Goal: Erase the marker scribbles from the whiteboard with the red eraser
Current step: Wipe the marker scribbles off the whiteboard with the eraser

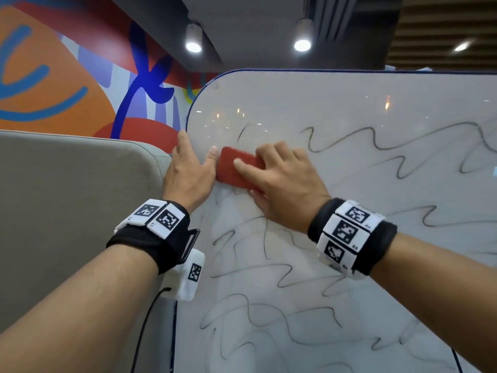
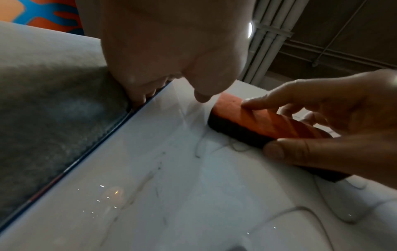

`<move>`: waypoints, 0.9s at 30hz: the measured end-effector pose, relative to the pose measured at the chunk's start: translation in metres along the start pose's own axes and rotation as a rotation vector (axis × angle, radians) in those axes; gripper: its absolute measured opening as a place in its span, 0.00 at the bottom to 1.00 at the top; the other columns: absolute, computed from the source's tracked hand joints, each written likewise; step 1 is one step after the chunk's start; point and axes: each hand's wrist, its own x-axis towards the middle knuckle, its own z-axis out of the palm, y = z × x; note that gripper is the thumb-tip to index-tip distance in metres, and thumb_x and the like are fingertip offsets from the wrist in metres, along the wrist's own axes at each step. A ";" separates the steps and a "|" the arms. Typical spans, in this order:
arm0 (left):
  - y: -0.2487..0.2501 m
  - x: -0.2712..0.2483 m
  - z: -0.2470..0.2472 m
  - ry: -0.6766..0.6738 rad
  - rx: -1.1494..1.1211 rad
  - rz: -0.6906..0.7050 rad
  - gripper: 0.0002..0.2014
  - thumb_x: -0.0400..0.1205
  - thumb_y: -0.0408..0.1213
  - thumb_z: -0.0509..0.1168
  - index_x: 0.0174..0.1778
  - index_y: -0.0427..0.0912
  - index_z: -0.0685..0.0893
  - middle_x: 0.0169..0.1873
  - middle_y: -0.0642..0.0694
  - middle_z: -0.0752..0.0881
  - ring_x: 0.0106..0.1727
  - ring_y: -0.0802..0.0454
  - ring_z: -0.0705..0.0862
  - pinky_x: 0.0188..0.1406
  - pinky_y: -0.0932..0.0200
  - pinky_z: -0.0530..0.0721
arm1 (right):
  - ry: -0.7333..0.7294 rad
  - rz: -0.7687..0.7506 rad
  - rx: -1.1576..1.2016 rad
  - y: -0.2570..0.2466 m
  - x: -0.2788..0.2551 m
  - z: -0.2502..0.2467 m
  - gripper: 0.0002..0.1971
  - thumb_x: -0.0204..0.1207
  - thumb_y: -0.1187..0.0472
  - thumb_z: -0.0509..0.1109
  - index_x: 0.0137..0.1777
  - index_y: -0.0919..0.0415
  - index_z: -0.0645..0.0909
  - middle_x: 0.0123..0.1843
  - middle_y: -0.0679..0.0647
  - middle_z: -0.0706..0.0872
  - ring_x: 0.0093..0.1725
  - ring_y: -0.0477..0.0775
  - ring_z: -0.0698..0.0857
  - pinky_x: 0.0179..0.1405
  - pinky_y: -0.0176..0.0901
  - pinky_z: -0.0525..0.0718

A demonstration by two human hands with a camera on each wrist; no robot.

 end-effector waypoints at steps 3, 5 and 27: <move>-0.005 0.002 -0.002 -0.014 -0.014 0.030 0.33 0.89 0.49 0.55 0.87 0.42 0.51 0.82 0.39 0.64 0.81 0.40 0.65 0.79 0.46 0.63 | -0.005 -0.021 0.007 0.011 0.007 -0.006 0.27 0.67 0.52 0.74 0.69 0.51 0.81 0.56 0.62 0.82 0.51 0.67 0.80 0.44 0.56 0.76; -0.008 0.004 -0.002 -0.011 -0.020 0.040 0.31 0.88 0.48 0.55 0.85 0.42 0.54 0.79 0.38 0.68 0.79 0.39 0.68 0.78 0.44 0.66 | 0.020 0.079 -0.004 0.026 0.023 -0.013 0.28 0.67 0.51 0.75 0.69 0.50 0.80 0.57 0.62 0.81 0.53 0.68 0.79 0.46 0.57 0.77; -0.011 0.002 0.000 -0.030 -0.013 0.055 0.33 0.87 0.49 0.58 0.84 0.39 0.55 0.76 0.35 0.70 0.76 0.37 0.71 0.76 0.43 0.69 | -0.084 -0.184 0.014 0.002 -0.011 0.004 0.26 0.67 0.53 0.71 0.68 0.50 0.80 0.56 0.60 0.82 0.51 0.65 0.79 0.45 0.54 0.74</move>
